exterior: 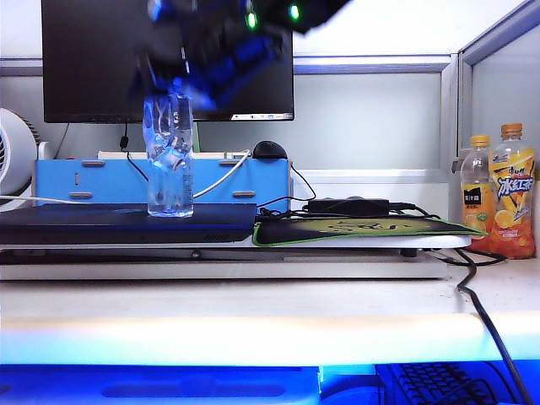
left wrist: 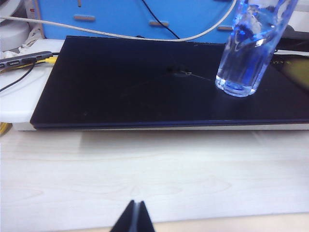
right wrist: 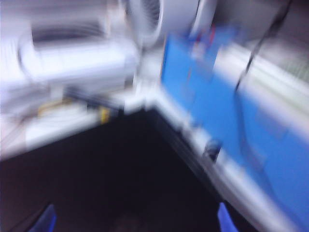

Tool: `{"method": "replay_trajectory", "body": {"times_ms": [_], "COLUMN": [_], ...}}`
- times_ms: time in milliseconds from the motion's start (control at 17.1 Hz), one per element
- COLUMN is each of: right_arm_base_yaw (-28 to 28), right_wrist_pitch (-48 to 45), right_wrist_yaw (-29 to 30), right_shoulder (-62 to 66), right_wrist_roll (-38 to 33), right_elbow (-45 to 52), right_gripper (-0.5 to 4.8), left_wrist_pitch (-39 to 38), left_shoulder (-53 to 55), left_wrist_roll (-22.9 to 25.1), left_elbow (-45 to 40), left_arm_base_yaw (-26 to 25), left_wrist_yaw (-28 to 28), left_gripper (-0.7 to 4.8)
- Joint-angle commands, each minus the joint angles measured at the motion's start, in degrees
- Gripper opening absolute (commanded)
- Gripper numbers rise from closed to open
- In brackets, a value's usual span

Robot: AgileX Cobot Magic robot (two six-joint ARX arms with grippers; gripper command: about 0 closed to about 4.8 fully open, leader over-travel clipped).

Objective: Pick up the mineral water bottle and place it on the laptop.

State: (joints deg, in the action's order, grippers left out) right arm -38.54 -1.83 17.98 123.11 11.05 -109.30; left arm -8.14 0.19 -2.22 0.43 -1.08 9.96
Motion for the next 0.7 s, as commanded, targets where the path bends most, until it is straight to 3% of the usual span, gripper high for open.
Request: {"method": "replay_trajectory", "body": {"times_ms": [59, 176, 234, 293, 703], "right_arm_base_yaw": [-0.09, -0.04, 0.0, 0.17, 0.17], "right_wrist_pitch": [-1.42, -1.31, -0.76, -0.68, 13.53], "right_wrist_yaw": [-0.57, -3.96, -5.97, -7.3, -20.13], "right_shoulder": [-0.94, -2.14, -3.69, -5.92, -33.64], "right_wrist_roll": [-0.07, -0.09, -0.07, -0.04, 5.44], "right_elbow": [-5.57, -8.46, -9.35, -9.57, -9.57], "right_gripper": [4.79, 4.79, 3.29, 0.06, -0.04], "left_wrist_pitch": [-0.35, -0.37, -0.37, -0.35, -0.35], "left_shoulder": [-0.13, -0.13, -0.13, -0.13, -0.13], "left_wrist_roll": [0.09, 0.09, 0.09, 0.09, 0.07], "left_elbow": [-0.02, -0.02, -0.02, -0.02, -0.02], "left_arm_base_yaw": [-0.02, -0.02, -0.02, -0.02, -0.02], "left_wrist_yaw": [0.35, 0.35, 0.35, 0.37, 0.35], "left_gripper": [-0.02, -0.02, -0.02, -0.02, -0.02]}}
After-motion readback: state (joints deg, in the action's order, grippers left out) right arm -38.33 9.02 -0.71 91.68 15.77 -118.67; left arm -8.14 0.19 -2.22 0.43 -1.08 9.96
